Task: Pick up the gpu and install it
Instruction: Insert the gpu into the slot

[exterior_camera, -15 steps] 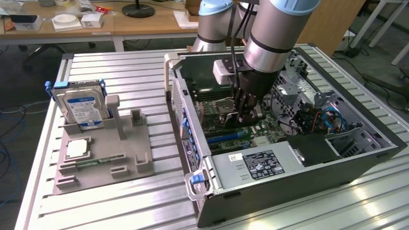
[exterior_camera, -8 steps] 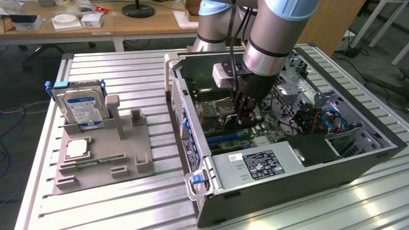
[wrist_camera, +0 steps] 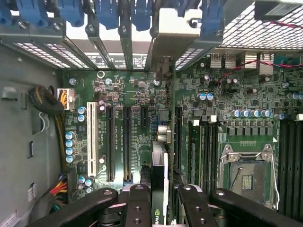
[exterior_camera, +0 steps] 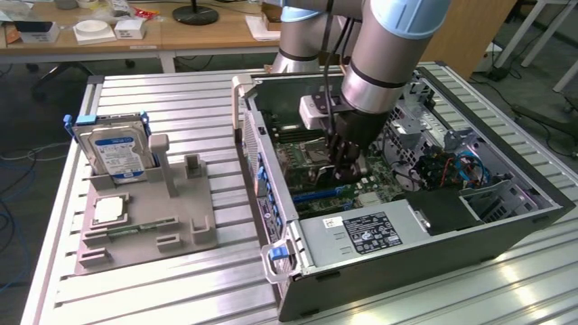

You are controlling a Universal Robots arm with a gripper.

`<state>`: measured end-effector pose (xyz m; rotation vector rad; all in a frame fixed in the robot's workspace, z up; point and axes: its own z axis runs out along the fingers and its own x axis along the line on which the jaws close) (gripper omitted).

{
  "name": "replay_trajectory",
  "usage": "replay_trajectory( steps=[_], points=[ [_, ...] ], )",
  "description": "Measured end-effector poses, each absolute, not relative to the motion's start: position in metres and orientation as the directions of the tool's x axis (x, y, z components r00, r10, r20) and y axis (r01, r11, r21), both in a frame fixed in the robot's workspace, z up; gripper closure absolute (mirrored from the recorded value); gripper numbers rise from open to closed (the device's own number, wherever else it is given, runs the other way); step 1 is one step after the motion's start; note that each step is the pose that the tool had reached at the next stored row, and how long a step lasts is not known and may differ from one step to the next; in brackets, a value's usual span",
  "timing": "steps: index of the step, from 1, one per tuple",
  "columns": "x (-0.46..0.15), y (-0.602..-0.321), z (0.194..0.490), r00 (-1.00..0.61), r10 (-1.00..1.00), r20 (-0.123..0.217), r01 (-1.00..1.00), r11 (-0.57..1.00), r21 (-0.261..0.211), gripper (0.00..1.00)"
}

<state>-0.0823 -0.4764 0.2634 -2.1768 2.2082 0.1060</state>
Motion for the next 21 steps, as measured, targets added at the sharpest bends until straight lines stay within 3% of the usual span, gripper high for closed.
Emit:
replay_trajectory(
  steps=[21],
  points=[
    [-0.082,-0.476,0.250,-0.001,-0.997,-0.076,-1.000,-0.001,0.021,0.73]
  ],
)
